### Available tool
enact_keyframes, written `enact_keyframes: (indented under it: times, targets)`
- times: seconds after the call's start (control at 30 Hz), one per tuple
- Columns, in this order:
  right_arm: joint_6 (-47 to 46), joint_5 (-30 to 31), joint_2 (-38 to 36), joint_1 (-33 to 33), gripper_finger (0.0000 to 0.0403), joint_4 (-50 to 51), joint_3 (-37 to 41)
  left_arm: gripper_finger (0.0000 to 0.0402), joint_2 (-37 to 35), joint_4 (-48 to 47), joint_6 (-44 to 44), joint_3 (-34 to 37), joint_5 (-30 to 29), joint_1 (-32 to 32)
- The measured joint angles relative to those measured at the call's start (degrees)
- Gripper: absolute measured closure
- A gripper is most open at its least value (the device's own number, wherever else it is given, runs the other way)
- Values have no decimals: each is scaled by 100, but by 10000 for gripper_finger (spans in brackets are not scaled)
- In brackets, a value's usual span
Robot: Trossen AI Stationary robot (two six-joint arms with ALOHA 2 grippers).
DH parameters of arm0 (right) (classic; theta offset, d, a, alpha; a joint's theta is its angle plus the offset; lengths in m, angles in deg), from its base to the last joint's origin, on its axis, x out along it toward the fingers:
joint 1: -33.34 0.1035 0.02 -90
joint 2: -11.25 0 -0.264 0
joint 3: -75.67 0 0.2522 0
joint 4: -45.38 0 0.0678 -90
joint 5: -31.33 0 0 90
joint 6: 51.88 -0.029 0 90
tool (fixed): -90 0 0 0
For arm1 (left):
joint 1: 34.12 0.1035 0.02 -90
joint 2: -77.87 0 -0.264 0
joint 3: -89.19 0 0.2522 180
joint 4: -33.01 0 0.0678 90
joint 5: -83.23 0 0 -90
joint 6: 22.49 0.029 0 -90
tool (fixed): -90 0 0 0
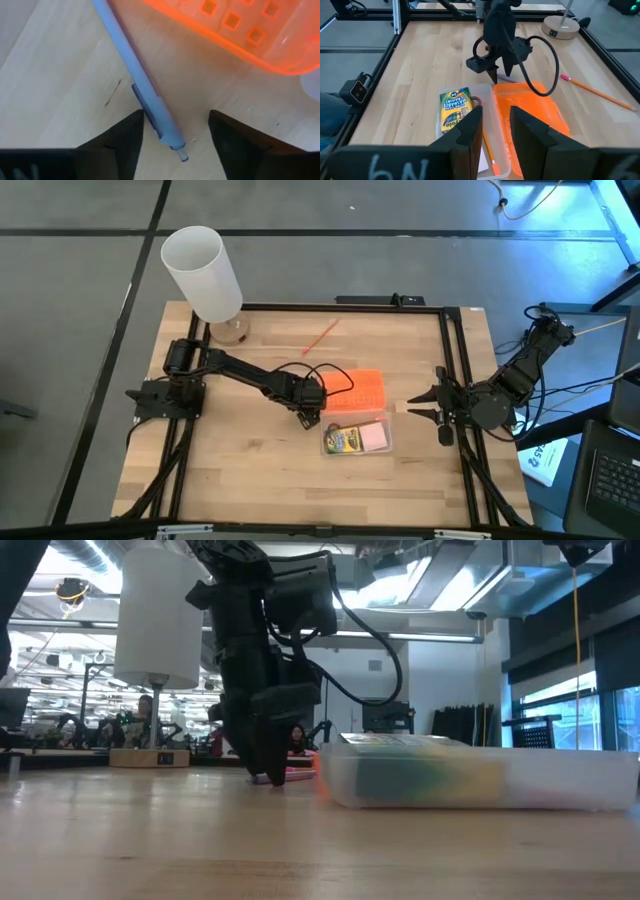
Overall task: Pack school essentials
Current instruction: Put the purple pen into the orange supply box
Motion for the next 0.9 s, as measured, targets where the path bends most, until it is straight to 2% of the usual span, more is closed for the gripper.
enact_keyframes:
  times: [0.57,0.9]
  targets:
    - [-17,0,0,0,302,-2,0,314,4,-20,-9,9,-74,-30]
    - [-17,0,0,0,302,0,0,362,4,-105,-236,9,-151,-160]
